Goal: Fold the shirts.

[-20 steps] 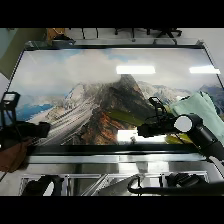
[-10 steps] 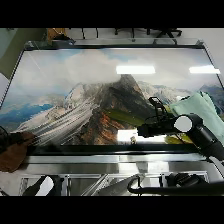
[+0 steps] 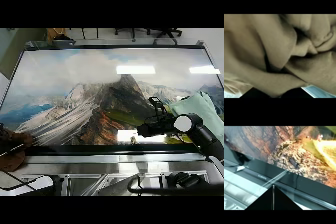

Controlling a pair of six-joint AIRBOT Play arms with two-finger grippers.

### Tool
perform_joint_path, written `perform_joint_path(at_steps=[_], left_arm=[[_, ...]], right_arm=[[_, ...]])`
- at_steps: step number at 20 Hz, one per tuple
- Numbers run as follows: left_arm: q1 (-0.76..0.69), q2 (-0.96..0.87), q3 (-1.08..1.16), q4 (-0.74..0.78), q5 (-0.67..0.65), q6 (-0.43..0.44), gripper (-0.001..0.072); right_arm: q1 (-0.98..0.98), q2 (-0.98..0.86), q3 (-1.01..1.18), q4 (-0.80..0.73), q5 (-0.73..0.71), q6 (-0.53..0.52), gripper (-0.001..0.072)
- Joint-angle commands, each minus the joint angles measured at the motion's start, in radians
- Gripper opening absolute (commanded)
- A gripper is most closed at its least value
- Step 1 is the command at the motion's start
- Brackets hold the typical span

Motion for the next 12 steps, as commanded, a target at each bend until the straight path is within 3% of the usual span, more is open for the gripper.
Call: perform_joint_path(at_steps=[1,3,8,12], left_arm=[[-0.046,-0.042,0.146,-0.016,-0.131,0.019,0.0019],[-0.125,0.021,0.237,-0.076,-0.179,0.062,0.0019],[-0.437,0.254,0.493,-0.330,-0.232,0.070,0.0019],[-0.776,0.403,0.505,-0.409,-0.146,0.057,0.0019]], right_arm=[[0.001,0.000,0.000,0.000,-0.001,0.000,0.0019],[0.001,0.000,0.000,0.000,0.000,0.000,0.0020],[0.001,0.000,0.000,0.000,-0.002,0.000,0.0019],[0.000,0.000,0.000,-0.011,-0.018,0.000,0.0019]])
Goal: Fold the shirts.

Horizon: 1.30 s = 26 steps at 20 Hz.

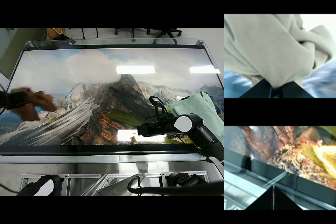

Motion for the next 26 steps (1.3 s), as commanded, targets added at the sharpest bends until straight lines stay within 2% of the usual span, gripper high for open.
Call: perform_joint_path(at_steps=[1,3,6,9,11,13,14,15,17,19,22,23,24,25,26], left_arm=[[-0.304,0.131,-0.014,-0.084,0.107,-0.018,0.0019],[-0.453,0.162,-0.111,-0.085,0.203,-0.021,0.0020],[-0.641,0.141,-0.278,-0.085,0.370,-0.096,0.0021],[-0.749,0.056,-0.375,-0.098,0.485,-0.139,0.0039],[-0.771,-0.006,-0.374,-0.103,0.480,-0.140,0.0688],[-0.740,-0.039,-0.304,-0.094,0.385,-0.137,0.0706],[-0.710,-0.045,-0.257,-0.092,0.319,-0.120,0.0705],[-0.667,-0.043,-0.208,-0.092,0.249,-0.101,0.0705],[-0.577,-0.015,-0.154,-0.098,0.143,-0.089,0.0705],[-0.504,0.054,-0.204,-0.172,0.104,-0.089,0.0705],[-0.482,0.180,-0.418,-0.376,0.171,-0.056,0.0705],[-0.509,0.218,-0.511,-0.402,0.222,-0.056,0.0705],[-0.547,0.246,-0.598,-0.415,0.283,-0.061,0.0705],[-0.593,0.263,-0.676,-0.417,0.340,-0.077,0.0705],[-0.644,0.273,-0.746,-0.417,0.399,-0.105,0.0705]], right_arm=[[0.000,0.000,0.000,-0.006,-0.007,0.000,0.0019],[0.000,0.000,0.000,-0.004,-0.008,0.001,0.0019],[0.000,0.000,0.000,-0.004,-0.008,0.001,0.0020],[0.000,0.000,0.000,-0.003,-0.004,0.001,0.0020],[0.000,0.000,0.001,-0.004,-0.005,0.001,0.0026],[-0.020,0.000,0.015,-0.005,-0.005,0.001,0.0037],[-0.046,-0.002,0.029,-0.005,-0.004,0.001,0.0199],[-0.079,-0.007,0.043,-0.005,-0.001,0.000,0.0302],[-0.171,-0.025,0.062,-0.004,0.012,-0.010,0.0301],[-0.241,-0.067,0.062,-0.003,0.048,-0.017,0.0302],[-0.239,-0.177,0.060,0.056,0.074,-0.142,0.0304],[-0.226,-0.222,0.058,0.119,0.074,-0.203,0.0341],[-0.211,-0.265,0.058,0.166,0.072,-0.243,0.0472],[-0.189,-0.313,0.058,0.208,0.072,-0.283,0.0500],[-0.166,-0.358,0.058,0.233,0.063,-0.310,0.0498]])
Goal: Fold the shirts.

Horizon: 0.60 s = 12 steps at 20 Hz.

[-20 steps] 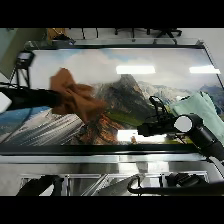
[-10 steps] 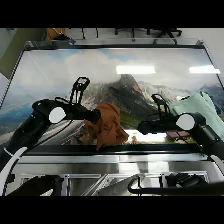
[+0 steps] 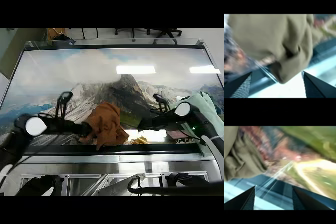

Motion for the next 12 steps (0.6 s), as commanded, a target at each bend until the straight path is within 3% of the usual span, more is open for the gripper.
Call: perform_joint_path(at_steps=[1,5,9,10,11,12], left_arm=[[-0.131,0.064,-0.252,-0.069,0.200,-0.065,0.0705],[-0.275,-0.012,-0.333,-0.071,0.405,-0.153,0.0705],[-0.299,-0.154,-0.214,-0.068,0.414,-0.149,0.0705],[-0.299,-0.187,-0.173,-0.059,0.389,-0.146,0.0705],[-0.298,-0.214,-0.130,-0.059,0.345,-0.127,0.0705],[-0.298,-0.235,-0.091,-0.059,0.294,-0.106,0.0705]], right_arm=[[0.059,-0.156,0.001,0.130,-0.011,-0.146,0.0497],[0.121,-0.274,0.001,0.224,-0.084,-0.250,0.0497],[0.121,-0.322,0.001,0.352,-0.119,-0.350,0.0495],[0.121,-0.331,0.001,0.364,-0.126,-0.354,0.0436],[0.121,-0.341,0.001,0.367,-0.126,-0.359,0.0306],[0.121,-0.350,0.001,0.367,-0.119,-0.369,0.0293]])
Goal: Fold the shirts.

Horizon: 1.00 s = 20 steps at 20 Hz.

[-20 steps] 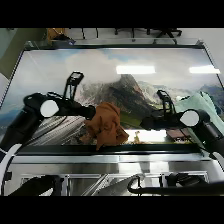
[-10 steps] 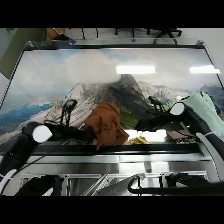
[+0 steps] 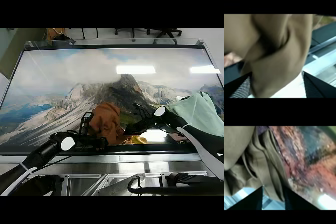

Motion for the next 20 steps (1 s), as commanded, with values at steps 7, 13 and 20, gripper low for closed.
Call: perform_joint_path(at_steps=[7,13,20], left_arm=[[0.105,-0.013,0.374,0.124,-0.399,0.087,0.0706],[0.302,-0.047,0.461,0.187,-0.330,0.108,0.0705],[0.237,-0.306,0.477,0.178,-0.267,0.152,0.0705]], right_arm=[[0.003,-0.068,0.001,0.050,0.013,-0.080,0.0019],[0.003,-0.067,0.001,0.050,-0.004,-0.080,0.0018],[0.002,-0.067,0.001,0.050,-0.004,-0.079,0.0019]])
